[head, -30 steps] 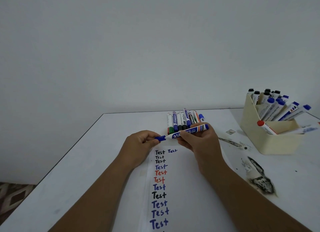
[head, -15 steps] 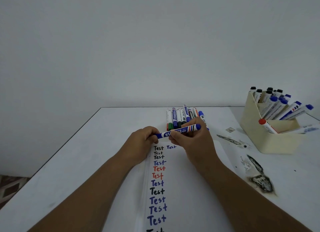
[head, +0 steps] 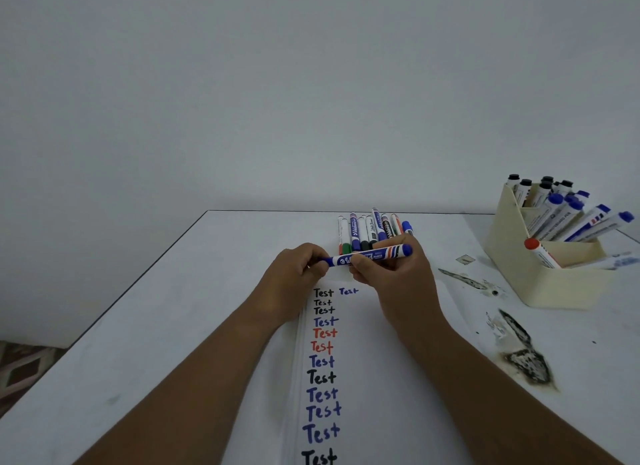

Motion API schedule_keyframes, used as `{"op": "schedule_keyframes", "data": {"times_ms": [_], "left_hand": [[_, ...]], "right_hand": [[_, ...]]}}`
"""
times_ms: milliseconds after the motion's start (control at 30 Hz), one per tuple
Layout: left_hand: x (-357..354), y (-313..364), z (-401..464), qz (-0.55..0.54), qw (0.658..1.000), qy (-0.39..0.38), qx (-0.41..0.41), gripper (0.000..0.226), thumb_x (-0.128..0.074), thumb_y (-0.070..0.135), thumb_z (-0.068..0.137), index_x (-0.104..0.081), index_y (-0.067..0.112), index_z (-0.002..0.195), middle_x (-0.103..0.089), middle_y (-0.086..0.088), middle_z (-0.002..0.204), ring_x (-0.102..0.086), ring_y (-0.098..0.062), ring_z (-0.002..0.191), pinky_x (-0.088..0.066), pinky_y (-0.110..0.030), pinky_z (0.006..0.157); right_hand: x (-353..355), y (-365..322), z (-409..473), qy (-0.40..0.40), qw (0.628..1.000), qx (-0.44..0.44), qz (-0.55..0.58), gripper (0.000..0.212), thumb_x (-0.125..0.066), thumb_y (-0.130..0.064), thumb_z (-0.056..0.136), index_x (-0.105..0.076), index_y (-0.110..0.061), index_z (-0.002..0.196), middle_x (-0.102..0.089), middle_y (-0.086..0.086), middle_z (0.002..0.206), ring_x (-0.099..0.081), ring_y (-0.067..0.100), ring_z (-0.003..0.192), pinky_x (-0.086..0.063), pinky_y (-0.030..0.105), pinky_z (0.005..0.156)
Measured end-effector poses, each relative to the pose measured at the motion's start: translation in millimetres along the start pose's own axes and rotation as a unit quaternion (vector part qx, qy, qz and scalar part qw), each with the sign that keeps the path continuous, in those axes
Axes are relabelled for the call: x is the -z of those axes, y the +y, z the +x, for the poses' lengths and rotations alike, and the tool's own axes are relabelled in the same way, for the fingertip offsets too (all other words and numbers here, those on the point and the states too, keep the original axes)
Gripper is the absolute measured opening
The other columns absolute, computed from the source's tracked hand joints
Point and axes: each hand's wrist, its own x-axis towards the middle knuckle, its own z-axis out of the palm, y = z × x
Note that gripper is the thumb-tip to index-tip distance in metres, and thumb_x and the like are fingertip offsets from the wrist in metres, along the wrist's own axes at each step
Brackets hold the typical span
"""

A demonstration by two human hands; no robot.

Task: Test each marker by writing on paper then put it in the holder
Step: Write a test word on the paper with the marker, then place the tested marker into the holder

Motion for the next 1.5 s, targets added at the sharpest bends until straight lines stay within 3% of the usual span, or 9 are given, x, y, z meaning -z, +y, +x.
{"op": "schedule_keyframes", "data": {"times_ms": [133, 233, 400, 667, 933, 1200, 1300, 1400, 1500], "left_hand": [[-8, -12, 4, 0.077, 0.997, -0.022, 0.001, 0.065, -0.063, 0.061, 0.086, -0.044, 0.03, 0.14, -0.051, 0.013, 0.118, -0.046, -0.012, 0.112, -0.046, -0.033, 0.094], [-10, -22, 6, 0.137, 0.99, -0.034, -0.02, 0.081, -0.064, 0.073, 0.077, -0.041, 0.033, 0.144, -0.051, 0.017, 0.119, -0.043, -0.01, 0.113, -0.042, -0.033, 0.099], [-12, -29, 11, 0.174, 0.983, -0.034, -0.048, 0.062, -0.056, 0.074, 0.082, -0.056, 0.034, 0.129, -0.054, 0.015, 0.118, -0.046, -0.01, 0.111, -0.044, -0.036, 0.097], [-15, -36, 19, 0.198, 0.976, -0.033, -0.084, 0.047, -0.039, 0.071, 0.083, -0.069, 0.04, 0.102, -0.064, 0.014, 0.105, -0.056, -0.009, 0.099, -0.051, -0.039, 0.088], [-16, -33, 16, 0.192, 0.977, -0.024, -0.089, 0.036, -0.045, 0.068, 0.083, -0.067, 0.042, 0.095, -0.06, 0.017, 0.099, -0.055, -0.007, 0.094, -0.05, -0.034, 0.082], [-16, -37, 16, 0.196, 0.976, -0.031, -0.092, 0.045, -0.034, 0.072, 0.08, -0.063, 0.043, 0.098, -0.057, 0.018, 0.1, -0.05, -0.008, 0.098, -0.044, -0.031, 0.084], [-15, -36, 17, 0.199, 0.976, -0.035, -0.086, 0.039, -0.041, 0.071, 0.083, -0.064, 0.043, 0.097, -0.058, 0.018, 0.1, -0.052, -0.008, 0.098, -0.048, -0.033, 0.084], [-17, -33, 18, 0.188, 0.979, -0.027, -0.08, 0.029, -0.052, 0.063, 0.087, -0.067, 0.041, 0.098, -0.058, 0.016, 0.101, -0.052, -0.009, 0.096, -0.048, -0.034, 0.085], [-17, -35, 18, 0.181, 0.979, -0.026, -0.089, 0.031, -0.05, 0.065, 0.086, -0.066, 0.042, 0.098, -0.059, 0.018, 0.101, -0.052, -0.008, 0.097, -0.049, -0.035, 0.086]], "right_hand": [[5, -7, 0, 0.036, 0.999, 0.009, -0.033, 0.03, -0.086, -0.017, 0.078, -0.061, -0.02, 0.094, -0.075, -0.003, 0.083, -0.074, 0.016, 0.078, -0.062, 0.036, 0.077], [11, -18, 6, 0.068, 0.996, 0.027, -0.049, 0.026, -0.086, -0.015, 0.078, -0.066, -0.024, 0.091, -0.075, -0.006, 0.087, -0.073, 0.01, 0.082, -0.06, 0.034, 0.077], [28, -41, 17, 0.078, 0.991, 0.038, -0.1, 0.025, -0.081, -0.014, 0.082, -0.067, -0.029, 0.097, -0.073, -0.011, 0.082, -0.071, 0.006, 0.078, -0.06, 0.035, 0.074], [101, -104, 40, 0.132, 0.971, 0.109, -0.164, 0.068, -0.072, -0.009, 0.09, -0.039, -0.043, 0.138, -0.069, -0.003, 0.086, -0.06, -0.001, 0.061, -0.047, 0.018, 0.06], [186, -141, 66, 0.169, 0.922, 0.13, -0.324, 0.053, -0.059, -0.011, 0.097, -0.04, -0.035, 0.14, -0.069, 0.002, 0.096, -0.064, 0.013, 0.071, -0.042, 0.011, 0.047], [202, -101, 72, 0.09, 0.893, 0.046, -0.439, 0.024, -0.042, -0.023, 0.106, -0.047, -0.025, 0.129, -0.065, 0.005, 0.077, -0.054, 0.022, 0.053, -0.04, 0.029, 0.049], [206, -88, 72, 0.072, 0.885, 0.014, -0.46, 0.028, -0.038, -0.023, 0.105, -0.054, -0.027, 0.128, -0.07, 0.003, 0.094, -0.058, 0.019, 0.063, -0.042, 0.029, 0.056], [209, -81, 74, 0.101, 0.869, 0.055, -0.48, 0.035, -0.044, -0.021, 0.103, -0.055, -0.024, 0.136, -0.066, 0.008, 0.118, -0.062, 0.023, 0.094, -0.053, 0.042, 0.082], [190, -85, 63, 0.139, 0.859, 0.13, -0.476, 0.038, -0.047, -0.02, 0.097, -0.06, -0.022, 0.133, -0.062, 0.005, 0.118, -0.049, 0.027, 0.12, -0.043, 0.05, 0.101]]}}
